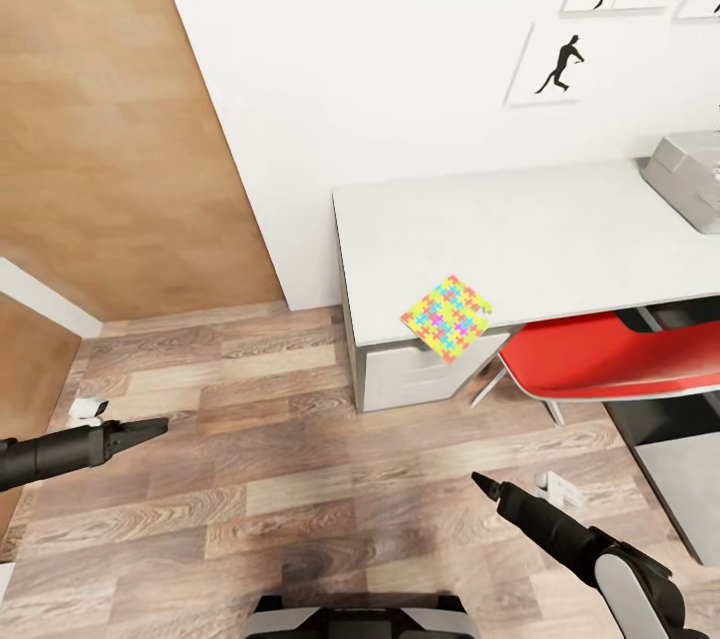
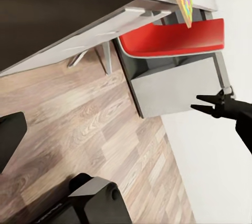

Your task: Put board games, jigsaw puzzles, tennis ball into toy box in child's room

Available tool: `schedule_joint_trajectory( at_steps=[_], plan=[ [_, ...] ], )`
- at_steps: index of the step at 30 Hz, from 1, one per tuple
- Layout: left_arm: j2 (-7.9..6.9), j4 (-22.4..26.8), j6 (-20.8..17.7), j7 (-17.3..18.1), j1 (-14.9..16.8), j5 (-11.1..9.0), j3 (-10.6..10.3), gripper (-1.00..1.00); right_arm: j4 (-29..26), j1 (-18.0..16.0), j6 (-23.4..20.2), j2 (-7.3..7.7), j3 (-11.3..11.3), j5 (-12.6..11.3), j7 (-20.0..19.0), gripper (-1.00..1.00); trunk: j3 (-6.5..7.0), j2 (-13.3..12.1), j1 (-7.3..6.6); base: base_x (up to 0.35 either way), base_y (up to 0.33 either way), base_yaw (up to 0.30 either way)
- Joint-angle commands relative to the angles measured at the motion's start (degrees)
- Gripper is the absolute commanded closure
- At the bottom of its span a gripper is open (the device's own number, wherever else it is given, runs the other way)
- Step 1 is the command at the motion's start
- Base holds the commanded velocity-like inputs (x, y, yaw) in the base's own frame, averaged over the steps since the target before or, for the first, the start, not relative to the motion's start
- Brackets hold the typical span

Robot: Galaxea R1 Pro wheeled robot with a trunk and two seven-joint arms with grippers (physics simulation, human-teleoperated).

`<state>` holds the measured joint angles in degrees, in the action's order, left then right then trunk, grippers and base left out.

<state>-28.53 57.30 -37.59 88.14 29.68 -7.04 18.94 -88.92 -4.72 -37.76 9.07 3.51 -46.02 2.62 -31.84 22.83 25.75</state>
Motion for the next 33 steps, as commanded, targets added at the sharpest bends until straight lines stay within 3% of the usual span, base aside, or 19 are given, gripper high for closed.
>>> schedule_joint_trajectory(
  at_steps=[1, 10, 22, 33],
  plan=[
    [-0.02, 0.01, -0.6, 0.06, 0.02, 0.0, 0.01, -1.0, -0.02, -0.03, -0.26, 0.0, 0.07, -0.46, 0.28, -1.0, 0.02, 0.09, 0.03, 0.0, 0.0, 0.0],
    [-0.03, 0.0, -0.56, -1.65, 0.02, 0.0, 0.09, -1.0, 4.59, -0.02, 4.32, 0.55, -0.02, -0.47, 0.28, -1.0, 0.85, 0.09, 0.03, 0.0, -0.038, 0.0],
    [-0.04, 0.01, -0.56, -2.52, 0.02, 0.0, 0.05, -1.0, 5.32, -0.02, 5.15, 0.46, -0.15, -0.16, 0.28, -1.0, 1.97, 0.09, 0.03, 0.0, -0.015, 0.0],
    [-0.09, -0.01, -0.47, -2.55, 0.02, 0.0, 0.04, -1.0, 5.34, -0.02, 6.24, -0.15, -0.24, 4.16, 0.28, -1.0, 3.01, 0.09, 0.03, 0.0, 0.0, 0.0]
  ],
)
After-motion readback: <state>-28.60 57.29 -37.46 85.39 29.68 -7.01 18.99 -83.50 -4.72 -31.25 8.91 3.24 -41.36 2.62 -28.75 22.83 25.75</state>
